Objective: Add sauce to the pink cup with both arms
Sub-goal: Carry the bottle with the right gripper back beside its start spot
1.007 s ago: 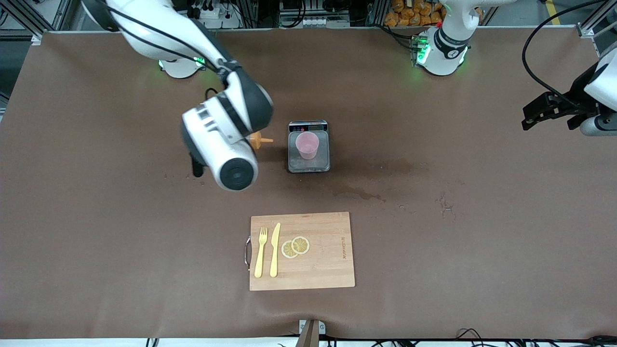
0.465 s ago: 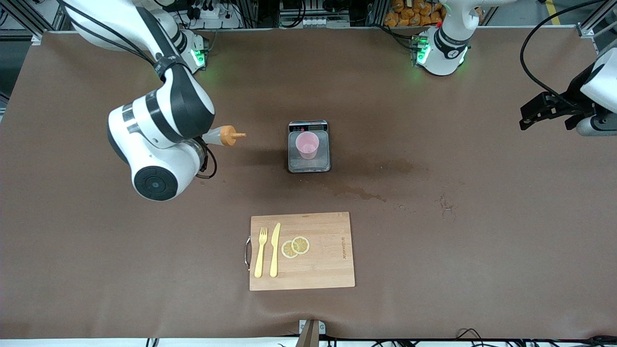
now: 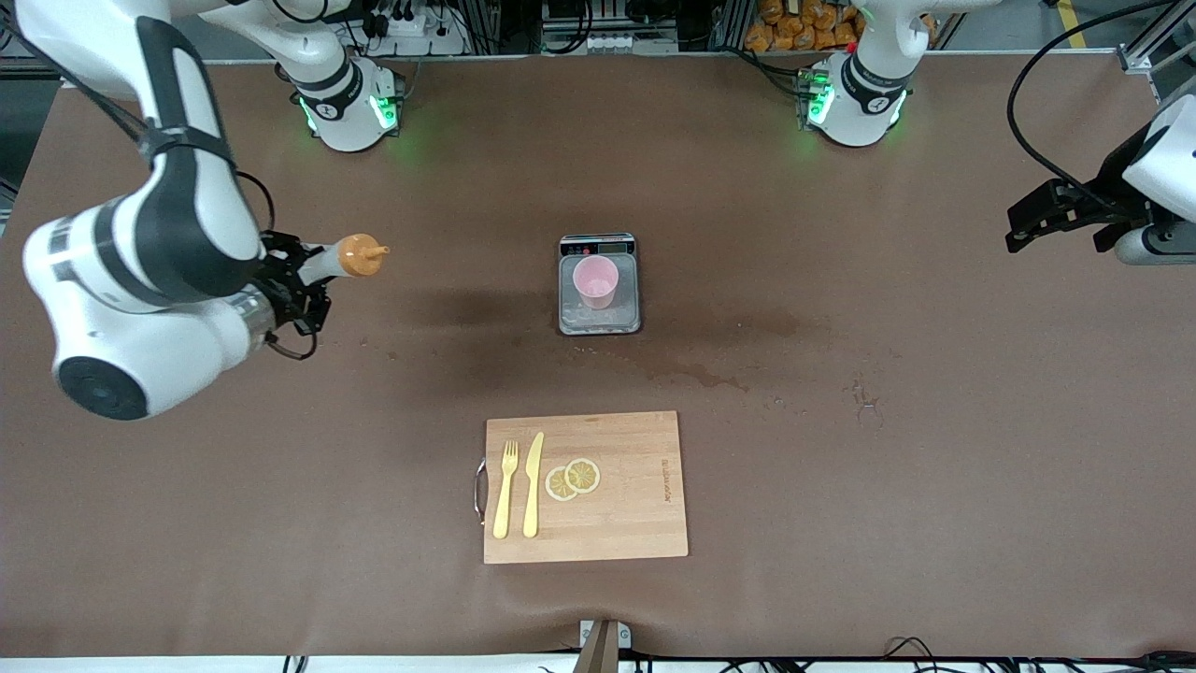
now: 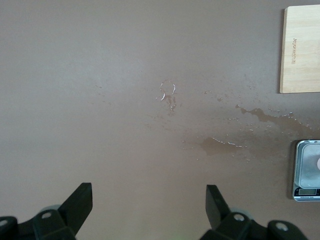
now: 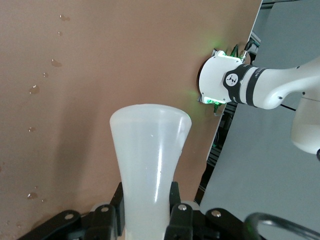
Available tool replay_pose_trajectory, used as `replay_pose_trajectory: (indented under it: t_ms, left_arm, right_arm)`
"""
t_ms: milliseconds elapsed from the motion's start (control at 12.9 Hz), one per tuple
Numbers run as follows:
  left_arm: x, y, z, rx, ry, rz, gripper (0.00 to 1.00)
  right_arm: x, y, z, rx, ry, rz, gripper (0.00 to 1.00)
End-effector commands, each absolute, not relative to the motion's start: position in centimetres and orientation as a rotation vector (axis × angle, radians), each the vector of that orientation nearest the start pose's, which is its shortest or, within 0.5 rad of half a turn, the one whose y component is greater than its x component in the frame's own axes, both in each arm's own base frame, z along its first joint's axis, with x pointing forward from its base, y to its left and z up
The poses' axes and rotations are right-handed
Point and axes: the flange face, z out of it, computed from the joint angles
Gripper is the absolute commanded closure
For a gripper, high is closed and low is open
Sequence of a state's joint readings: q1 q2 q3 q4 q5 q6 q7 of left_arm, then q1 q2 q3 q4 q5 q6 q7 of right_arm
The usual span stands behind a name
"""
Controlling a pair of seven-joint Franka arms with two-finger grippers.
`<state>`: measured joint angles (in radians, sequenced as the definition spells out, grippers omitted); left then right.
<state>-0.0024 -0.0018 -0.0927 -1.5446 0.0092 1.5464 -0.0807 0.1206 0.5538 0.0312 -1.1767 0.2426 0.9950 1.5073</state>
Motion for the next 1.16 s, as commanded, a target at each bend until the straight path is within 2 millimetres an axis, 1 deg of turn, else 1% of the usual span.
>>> replay_pose_trajectory:
  t_ms: [0,232,387,542,697,930,1007,1085]
  left_arm:
    - [54.4,-5.3,63.6,-3.124,0.011,0.007,0.00]
    - [54.5,-5.3,63.5,-3.123,0.011,0.012,0.00]
    - [54.5,-5.3,63.5,-3.123,0.011,0.012,0.00]
    - [54.5,-5.3,63.5,-3.123,0.011,0.012,0.00]
    - [54.5,-5.3,63.5,-3.123,0.011,0.012,0.00]
    - [54.5,-5.3,63.4,-3.123,0.011,0.014,0.00]
    - [54.6,-5.3,63.3,-3.123,0.011,0.016,0.00]
    - [54.6,-5.3,63.3,-3.123,0.011,0.016,0.00]
  right_arm:
    - [60.4,9.4,45.6,-2.583,1.858,1.282,0.65]
    - [60.5,6.8,45.6,-2.584,1.751,1.319,0.65]
    - [60.4,4.4,45.1,-2.573,1.675,1.350,0.63]
    - [60.4,1.4,44.6,-2.526,1.575,1.388,0.63]
    - [60.1,-3.1,43.7,-2.441,1.464,1.422,0.63]
    - [59.6,-7.2,42.4,-2.396,1.365,1.429,0.61]
    - [59.5,-8.6,41.8,-2.381,1.328,1.428,0.60]
    - [59.3,-10.3,40.8,-2.360,1.283,1.430,0.60]
